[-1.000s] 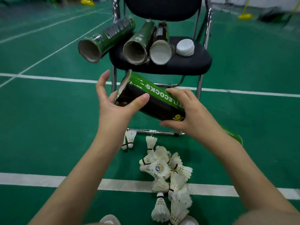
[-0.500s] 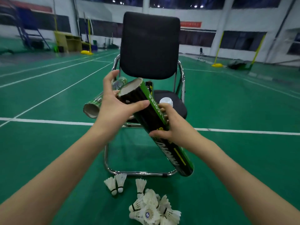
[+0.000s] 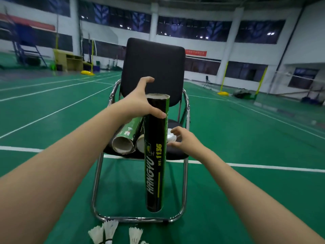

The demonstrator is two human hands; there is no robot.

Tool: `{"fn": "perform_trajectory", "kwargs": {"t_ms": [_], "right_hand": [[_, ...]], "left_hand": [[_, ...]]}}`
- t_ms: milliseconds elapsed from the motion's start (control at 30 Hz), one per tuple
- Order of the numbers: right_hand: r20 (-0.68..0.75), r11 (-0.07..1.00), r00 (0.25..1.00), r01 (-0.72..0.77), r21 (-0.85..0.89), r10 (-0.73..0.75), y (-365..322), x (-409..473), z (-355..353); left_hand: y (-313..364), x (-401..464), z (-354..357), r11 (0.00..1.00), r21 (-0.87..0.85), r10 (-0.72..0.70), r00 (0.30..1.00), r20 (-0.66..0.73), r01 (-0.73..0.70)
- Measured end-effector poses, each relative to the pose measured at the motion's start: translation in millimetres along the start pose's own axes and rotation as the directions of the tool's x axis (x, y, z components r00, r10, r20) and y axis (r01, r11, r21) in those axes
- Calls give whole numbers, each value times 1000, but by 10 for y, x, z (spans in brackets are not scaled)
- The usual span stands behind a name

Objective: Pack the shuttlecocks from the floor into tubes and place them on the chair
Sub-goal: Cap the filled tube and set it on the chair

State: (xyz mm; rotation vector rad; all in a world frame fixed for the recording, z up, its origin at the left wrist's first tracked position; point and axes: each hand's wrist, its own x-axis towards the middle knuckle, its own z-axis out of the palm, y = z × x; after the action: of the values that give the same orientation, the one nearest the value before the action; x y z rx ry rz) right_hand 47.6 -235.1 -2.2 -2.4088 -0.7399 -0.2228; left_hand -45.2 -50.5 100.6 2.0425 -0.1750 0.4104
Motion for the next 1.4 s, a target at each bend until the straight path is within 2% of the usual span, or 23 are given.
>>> {"fn": "perform_trajectory", "kwargs": {"t_ms": [133,300,500,733,1067,1200,1400], "right_hand": [[-113,995,990,-74,64,81,251,332,242],[-203,991,971,-115,71,128,541,611,407],[-203,984,965,-150,93,166,689,857,633],[-196,984,964,-175,41,180,742,891,705],[-265,992,956,-124,25,126,680,792,624],[-329,996,941,-64,66,82,539,766,529],[-349,971,935,30,238,56,287,653,269]], "left_hand": [[-197,147,212,997,8,-72,986,150,71],[-580,183,268,989,13,-146,960,239,148],[-817,233,258,985,26,-172,961,216,170],[-977,281,327,983,49,-184,948,260,178],[-981,341,355,986,-13,-159,954,256,167],[-984,338,370,988,-15,-147,957,248,156],[-987,312,415,991,11,-131,964,230,132]]}}
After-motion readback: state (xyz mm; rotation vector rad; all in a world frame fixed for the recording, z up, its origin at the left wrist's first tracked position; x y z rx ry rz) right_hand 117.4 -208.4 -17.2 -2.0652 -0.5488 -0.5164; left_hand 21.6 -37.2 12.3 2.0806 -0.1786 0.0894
